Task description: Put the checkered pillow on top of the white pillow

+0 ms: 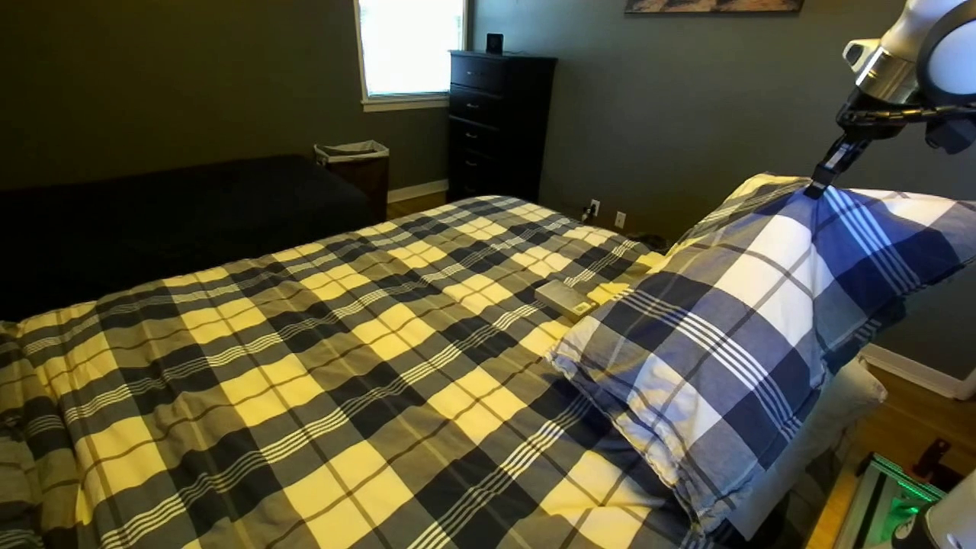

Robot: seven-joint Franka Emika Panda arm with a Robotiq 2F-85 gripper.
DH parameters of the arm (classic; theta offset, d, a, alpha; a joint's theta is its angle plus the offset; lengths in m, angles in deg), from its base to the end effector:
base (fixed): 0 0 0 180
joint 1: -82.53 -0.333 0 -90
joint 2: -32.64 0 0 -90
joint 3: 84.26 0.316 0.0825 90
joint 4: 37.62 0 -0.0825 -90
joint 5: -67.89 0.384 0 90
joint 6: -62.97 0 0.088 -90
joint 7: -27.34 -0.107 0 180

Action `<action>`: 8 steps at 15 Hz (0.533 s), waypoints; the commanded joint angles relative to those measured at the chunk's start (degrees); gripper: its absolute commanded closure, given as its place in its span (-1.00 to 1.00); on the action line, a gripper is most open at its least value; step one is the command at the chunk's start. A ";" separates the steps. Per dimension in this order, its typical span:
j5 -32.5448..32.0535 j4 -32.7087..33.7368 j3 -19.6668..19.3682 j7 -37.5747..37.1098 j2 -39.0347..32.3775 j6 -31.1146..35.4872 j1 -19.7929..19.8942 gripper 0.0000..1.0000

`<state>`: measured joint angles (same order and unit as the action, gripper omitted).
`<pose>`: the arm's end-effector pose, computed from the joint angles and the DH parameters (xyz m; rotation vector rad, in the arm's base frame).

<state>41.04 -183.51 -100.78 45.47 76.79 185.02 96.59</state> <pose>0.2935 -0.2125 0.5390 2.7754 0.0130 0.3194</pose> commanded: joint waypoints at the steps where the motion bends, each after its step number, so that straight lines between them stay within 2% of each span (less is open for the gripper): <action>1: -1.95 1.28 -1.48 1.25 -0.72 2.69 2.11 0.98; 2: -1.56 1.50 -1.94 1.34 -1.15 2.68 2.36 0.98; 3: -1.17 1.64 -2.31 1.29 -1.57 2.79 2.56 0.40; 4: -1.07 1.75 -2.62 1.33 -2.06 3.09 2.77 0.39; 8: -0.62 3.25 -2.77 1.38 -2.94 5.18 3.04 -0.20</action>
<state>40.65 -181.59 -102.99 45.84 75.31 188.43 99.42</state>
